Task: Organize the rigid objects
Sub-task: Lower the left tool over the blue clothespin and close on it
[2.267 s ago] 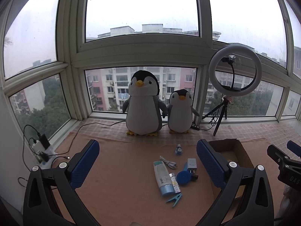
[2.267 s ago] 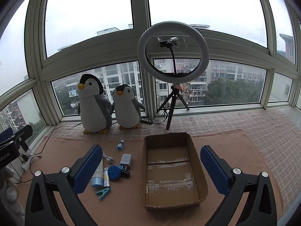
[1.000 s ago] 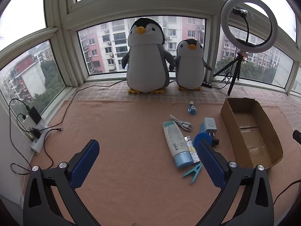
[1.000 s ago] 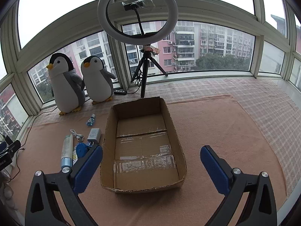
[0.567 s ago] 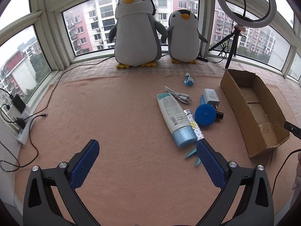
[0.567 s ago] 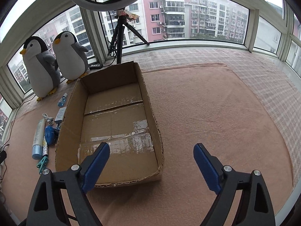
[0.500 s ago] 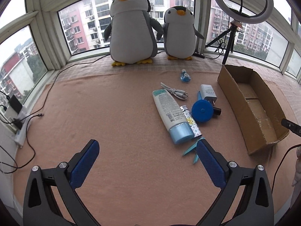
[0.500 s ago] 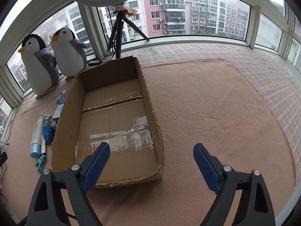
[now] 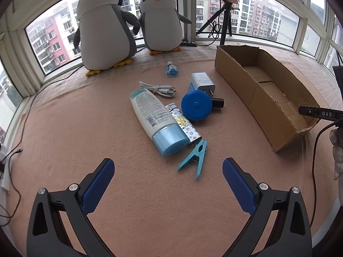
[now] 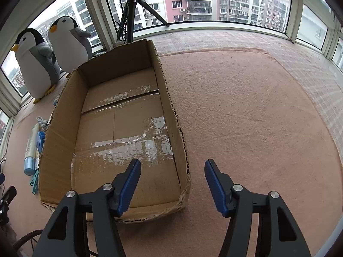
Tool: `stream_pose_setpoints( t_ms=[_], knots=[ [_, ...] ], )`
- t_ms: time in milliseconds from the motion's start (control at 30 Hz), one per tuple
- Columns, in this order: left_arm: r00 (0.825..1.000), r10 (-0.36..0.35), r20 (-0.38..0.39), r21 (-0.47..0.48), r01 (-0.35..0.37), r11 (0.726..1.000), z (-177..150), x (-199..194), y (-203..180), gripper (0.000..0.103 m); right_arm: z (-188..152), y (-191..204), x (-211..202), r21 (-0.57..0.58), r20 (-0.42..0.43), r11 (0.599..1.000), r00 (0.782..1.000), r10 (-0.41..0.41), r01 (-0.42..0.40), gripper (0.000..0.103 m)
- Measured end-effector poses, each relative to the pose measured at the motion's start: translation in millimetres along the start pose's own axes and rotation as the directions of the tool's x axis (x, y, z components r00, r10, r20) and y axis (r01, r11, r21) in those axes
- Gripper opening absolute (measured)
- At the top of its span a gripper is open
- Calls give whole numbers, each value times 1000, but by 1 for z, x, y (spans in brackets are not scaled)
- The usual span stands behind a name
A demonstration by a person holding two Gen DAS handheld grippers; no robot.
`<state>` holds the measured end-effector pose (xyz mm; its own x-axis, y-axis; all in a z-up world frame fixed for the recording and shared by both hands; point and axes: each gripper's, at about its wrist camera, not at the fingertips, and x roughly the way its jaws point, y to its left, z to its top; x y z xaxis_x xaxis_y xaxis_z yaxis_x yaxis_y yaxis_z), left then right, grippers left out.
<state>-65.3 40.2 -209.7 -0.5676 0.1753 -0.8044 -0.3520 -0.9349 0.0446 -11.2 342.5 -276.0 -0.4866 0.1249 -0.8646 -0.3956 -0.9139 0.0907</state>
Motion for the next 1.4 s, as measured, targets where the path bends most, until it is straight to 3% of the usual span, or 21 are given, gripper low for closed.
stream_pose_setpoints(
  t_ms=[100,233,367,533,600,867,1067,1300,1400],
  knots=[
    [999,-35,-15,25,36,999,0,12,-3,95,1,0,4,7,-9,1000,1000,12,-12,52],
    [996,-73,-50,45,75,996,2,27,-4,82,2,0,6,9,-13,1000,1000,8,-8,49],
    [990,-117,-78,60,122,991,0,37,-5,78,1,0,5,9,-14,1000,1000,8,-7,49],
    [982,-152,-116,62,160,985,-2,47,-6,61,1,-1,6,16,-16,1000,1000,10,-9,49],
    [980,-164,-115,65,172,983,-3,49,-7,61,1,-1,6,17,-17,1000,1000,10,-10,49],
    [976,-176,-127,122,191,974,-2,54,-13,59,-1,-1,8,21,-18,1000,1000,13,-12,49],
    [975,-181,-127,175,202,964,-1,55,-23,47,0,-1,9,25,-23,1000,1000,15,-15,49],
    [975,-188,-115,187,207,960,-1,54,-29,25,1,-1,8,27,-25,1000,1000,14,-13,49],
    [975,-192,-109,180,210,961,-2,52,-30,23,1,-1,8,27,-25,1000,1000,13,-13,49]
  ],
)
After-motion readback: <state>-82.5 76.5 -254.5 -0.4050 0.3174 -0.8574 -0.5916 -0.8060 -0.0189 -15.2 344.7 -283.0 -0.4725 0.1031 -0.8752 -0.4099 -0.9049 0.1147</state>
